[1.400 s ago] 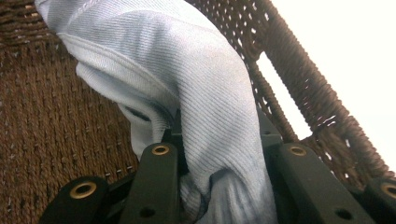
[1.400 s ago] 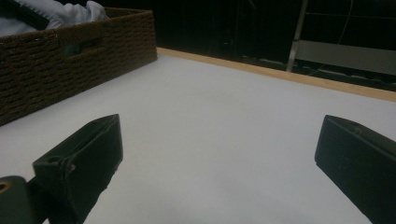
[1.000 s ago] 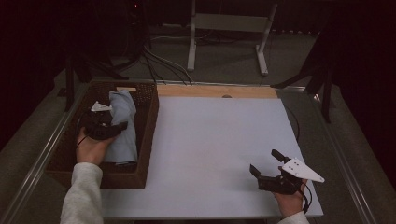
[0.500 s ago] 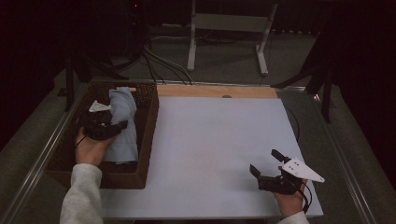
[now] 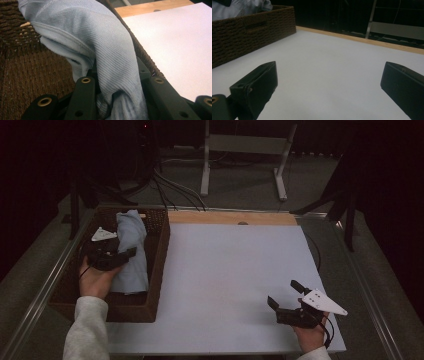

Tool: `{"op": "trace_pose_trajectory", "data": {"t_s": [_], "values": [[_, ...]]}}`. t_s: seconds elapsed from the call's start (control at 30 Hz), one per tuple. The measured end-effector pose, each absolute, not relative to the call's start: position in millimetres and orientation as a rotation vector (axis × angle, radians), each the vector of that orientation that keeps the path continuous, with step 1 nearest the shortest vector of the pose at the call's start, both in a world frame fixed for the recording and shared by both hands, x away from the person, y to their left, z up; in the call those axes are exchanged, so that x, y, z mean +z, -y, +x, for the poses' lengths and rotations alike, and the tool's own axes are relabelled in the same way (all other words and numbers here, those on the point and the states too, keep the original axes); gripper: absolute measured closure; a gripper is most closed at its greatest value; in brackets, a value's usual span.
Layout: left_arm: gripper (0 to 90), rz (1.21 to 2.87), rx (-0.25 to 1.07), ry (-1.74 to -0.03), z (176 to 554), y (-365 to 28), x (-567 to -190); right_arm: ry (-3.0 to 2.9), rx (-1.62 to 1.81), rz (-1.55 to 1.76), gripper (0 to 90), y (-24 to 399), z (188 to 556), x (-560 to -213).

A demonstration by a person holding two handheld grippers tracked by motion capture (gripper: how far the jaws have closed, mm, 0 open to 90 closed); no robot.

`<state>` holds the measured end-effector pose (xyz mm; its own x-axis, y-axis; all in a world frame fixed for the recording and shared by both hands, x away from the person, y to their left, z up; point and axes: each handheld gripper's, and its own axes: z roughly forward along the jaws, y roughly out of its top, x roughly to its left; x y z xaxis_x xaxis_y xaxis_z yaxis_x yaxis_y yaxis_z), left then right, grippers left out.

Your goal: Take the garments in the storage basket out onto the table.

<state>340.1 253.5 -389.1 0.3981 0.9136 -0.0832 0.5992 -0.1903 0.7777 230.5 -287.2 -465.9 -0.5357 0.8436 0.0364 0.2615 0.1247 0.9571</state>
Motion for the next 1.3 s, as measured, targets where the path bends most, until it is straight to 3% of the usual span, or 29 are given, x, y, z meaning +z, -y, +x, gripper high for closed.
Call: {"op": "trace_pose_trajectory", "data": {"t_s": [1.3], "values": [[70.8,1.816,0.588,-1.102,327,-253,-368,-1.876,1.427,1.066,1.2,287,230,-466]]}}
